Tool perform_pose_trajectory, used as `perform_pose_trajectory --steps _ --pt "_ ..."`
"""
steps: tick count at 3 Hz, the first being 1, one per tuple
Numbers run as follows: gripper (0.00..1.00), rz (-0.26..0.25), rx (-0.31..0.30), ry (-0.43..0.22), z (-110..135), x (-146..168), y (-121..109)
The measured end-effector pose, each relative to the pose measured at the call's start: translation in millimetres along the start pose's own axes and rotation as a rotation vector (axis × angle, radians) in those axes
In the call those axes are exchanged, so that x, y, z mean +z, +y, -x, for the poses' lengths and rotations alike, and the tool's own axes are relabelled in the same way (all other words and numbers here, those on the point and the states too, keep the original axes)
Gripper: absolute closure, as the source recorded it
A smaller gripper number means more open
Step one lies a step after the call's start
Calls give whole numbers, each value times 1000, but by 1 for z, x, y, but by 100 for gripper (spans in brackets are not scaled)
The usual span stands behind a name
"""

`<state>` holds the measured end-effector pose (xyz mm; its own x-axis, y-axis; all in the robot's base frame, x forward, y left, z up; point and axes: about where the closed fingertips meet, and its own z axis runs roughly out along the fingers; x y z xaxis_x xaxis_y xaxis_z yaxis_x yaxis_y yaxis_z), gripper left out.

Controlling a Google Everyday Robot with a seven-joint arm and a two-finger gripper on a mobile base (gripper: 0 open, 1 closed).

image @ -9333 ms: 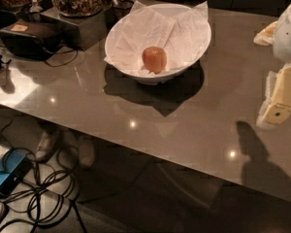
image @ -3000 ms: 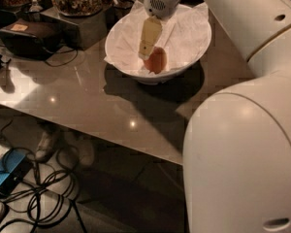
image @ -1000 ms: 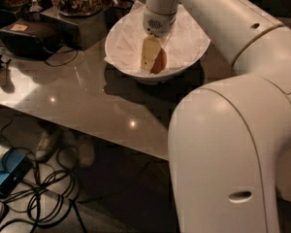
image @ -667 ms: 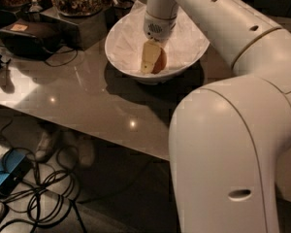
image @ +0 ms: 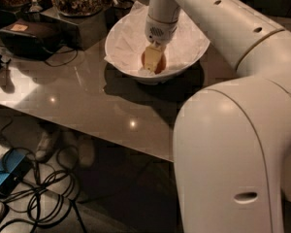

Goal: Pick apple from white bowl

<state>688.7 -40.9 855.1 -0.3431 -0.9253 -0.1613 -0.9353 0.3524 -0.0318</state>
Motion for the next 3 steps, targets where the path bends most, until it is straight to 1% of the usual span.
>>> perform_pose_trajectory --steps 1,2,3 --pt "80 0 0 0 0 0 0" --pt "100 0 0 0 0 0 0" --pt "100 -19 -1 -26 2 -15 2"
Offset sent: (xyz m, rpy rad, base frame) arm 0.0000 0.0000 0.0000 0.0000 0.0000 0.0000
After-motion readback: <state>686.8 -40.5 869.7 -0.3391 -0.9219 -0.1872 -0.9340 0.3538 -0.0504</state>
